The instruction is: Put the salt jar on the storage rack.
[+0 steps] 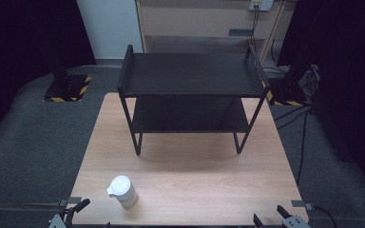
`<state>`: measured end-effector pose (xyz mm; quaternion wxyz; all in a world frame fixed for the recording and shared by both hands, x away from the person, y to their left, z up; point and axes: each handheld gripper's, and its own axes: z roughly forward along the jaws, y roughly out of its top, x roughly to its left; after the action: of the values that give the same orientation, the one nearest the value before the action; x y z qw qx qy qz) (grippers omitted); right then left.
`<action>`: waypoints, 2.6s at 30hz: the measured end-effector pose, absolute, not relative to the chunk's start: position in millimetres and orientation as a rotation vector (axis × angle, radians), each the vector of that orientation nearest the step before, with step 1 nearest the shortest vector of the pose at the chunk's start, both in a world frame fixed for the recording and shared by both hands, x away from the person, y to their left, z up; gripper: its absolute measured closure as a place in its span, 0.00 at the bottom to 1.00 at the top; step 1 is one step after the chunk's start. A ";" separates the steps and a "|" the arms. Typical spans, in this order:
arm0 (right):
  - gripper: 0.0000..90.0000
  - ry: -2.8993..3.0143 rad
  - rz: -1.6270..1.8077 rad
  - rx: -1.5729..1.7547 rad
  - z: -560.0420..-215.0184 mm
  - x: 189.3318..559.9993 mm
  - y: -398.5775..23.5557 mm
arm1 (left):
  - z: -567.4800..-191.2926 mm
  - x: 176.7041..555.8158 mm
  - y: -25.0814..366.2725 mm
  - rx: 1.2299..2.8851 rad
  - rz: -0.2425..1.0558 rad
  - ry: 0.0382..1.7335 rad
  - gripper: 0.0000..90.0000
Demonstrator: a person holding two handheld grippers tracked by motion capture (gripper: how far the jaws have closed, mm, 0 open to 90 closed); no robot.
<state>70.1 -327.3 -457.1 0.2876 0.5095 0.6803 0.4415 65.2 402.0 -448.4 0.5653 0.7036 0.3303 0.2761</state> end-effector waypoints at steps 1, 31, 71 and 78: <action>0.09 1.817 1.181 1.361 -457.2 70.3 -327.3 | -448.8 65.6 402.5 1.653 0.651 0.781 0.01; 0.09 1.813 1.184 1.369 -457.5 68.7 -329.0 | -442.7 72.3 407.5 1.756 0.598 0.775 0.01; 0.09 1.832 1.165 1.364 -456.9 72.0 -327.1 | -465.6 153.9 339.4 1.846 0.638 0.899 0.06; 0.09 1.836 1.167 1.362 -457.0 72.6 -327.4 | -469.3 156.4 342.9 1.834 0.615 0.878 0.20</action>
<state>72.6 -327.4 -457.0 0.2833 0.5089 0.6860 0.4360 156.4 342.9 -469.3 0.4868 0.7541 0.3611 0.2529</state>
